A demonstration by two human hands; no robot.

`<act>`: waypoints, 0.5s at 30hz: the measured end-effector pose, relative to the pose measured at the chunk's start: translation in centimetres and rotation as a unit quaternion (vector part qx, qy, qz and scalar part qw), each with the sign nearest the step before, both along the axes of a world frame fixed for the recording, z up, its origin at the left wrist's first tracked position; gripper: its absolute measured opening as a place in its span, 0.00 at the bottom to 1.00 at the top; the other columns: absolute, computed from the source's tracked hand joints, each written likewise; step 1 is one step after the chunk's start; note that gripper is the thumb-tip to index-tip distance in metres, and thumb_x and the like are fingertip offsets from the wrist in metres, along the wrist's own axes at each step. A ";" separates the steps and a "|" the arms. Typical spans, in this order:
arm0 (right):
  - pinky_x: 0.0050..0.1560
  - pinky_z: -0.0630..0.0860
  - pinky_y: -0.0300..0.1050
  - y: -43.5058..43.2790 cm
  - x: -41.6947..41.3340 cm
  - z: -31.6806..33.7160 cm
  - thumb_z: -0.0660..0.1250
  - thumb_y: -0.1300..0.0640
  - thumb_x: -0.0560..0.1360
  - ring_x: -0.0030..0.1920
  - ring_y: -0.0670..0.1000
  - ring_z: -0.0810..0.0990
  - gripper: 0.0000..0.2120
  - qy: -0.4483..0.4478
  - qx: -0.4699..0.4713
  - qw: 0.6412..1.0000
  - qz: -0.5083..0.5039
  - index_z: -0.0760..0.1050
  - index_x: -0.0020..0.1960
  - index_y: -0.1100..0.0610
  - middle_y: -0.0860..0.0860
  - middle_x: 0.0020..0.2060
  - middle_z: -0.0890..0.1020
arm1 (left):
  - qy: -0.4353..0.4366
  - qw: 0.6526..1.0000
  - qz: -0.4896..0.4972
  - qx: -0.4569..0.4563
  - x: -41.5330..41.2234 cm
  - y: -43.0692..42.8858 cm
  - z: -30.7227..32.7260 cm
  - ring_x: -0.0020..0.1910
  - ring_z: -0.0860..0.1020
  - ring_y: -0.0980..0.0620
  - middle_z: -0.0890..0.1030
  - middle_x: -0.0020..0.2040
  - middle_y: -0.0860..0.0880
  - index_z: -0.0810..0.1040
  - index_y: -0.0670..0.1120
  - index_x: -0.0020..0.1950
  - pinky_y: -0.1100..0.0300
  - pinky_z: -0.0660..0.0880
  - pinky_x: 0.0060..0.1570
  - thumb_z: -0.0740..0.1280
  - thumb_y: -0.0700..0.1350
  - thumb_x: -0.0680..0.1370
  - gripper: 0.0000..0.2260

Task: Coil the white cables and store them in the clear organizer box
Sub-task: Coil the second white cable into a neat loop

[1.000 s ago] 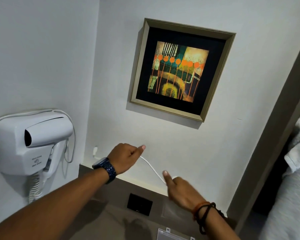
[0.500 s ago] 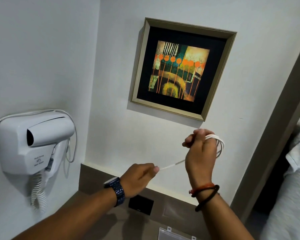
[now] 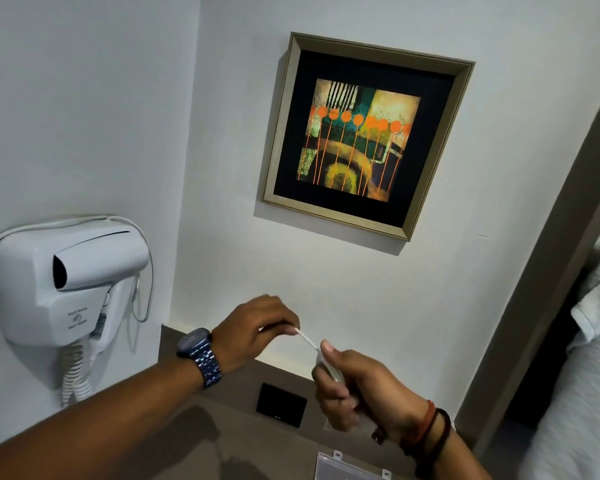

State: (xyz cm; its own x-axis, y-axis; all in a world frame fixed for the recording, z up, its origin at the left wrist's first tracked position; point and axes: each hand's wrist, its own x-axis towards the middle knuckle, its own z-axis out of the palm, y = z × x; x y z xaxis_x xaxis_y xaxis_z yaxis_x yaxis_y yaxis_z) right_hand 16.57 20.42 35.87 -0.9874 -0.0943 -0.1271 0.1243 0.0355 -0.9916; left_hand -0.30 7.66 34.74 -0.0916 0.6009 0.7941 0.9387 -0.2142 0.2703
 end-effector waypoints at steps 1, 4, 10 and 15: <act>0.23 0.56 0.38 -0.3 -0.1 0.4 0.56 0.38 0.75 0.20 0.47 0.57 0.25 0.013 -0.064 0.997 0.031 0.61 0.29 0.55 0.47 0.20 0.62 | -0.014 0.999 0.007 0.030 0.4 0.2 -0.1 0.41 0.74 0.55 0.82 0.39 0.45 0.82 0.42 0.43 0.63 0.72 0.41 0.64 0.49 0.75 0.12; 0.22 0.49 0.40 -1.0 -0.5 1.4 0.55 0.46 0.77 0.19 0.46 0.55 0.22 0.076 -0.181 0.976 0.094 0.60 0.28 0.55 0.48 0.20 0.59 | -0.096 0.991 0.028 0.086 2.5 1.4 -0.8 0.45 0.74 0.54 0.78 0.43 0.50 0.83 0.44 0.42 0.63 0.71 0.45 0.67 0.46 0.74 0.08; 0.22 0.53 0.39 -0.9 -1.1 1.9 0.55 0.51 0.77 0.18 0.49 0.55 0.22 0.158 -0.265 0.949 0.062 0.58 0.26 0.54 0.48 0.18 0.58 | -0.393 0.915 -0.057 0.074 5.3 2.9 -0.9 0.39 0.81 0.59 0.85 0.36 0.55 0.83 0.55 0.40 0.69 0.76 0.39 0.67 0.32 0.73 0.17; 0.21 0.56 0.38 -0.1 -1.2 1.3 0.52 0.51 0.78 0.17 0.49 0.55 0.22 0.166 -0.284 0.944 0.040 0.58 0.25 0.54 0.49 0.17 0.59 | -0.475 0.876 -0.058 0.060 5.6 3.1 -1.1 0.36 0.83 0.54 0.86 0.34 0.55 0.85 0.52 0.36 0.65 0.79 0.37 0.70 0.31 0.70 0.15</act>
State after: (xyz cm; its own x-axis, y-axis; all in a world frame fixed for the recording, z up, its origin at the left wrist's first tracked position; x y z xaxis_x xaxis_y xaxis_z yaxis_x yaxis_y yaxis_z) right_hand 15.34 20.27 37.18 -0.9509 -0.1301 0.2807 -0.1764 -0.5173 -0.8374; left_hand 5.31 10.76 33.63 -0.6893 0.5678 0.4500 0.2717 -0.3732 0.8871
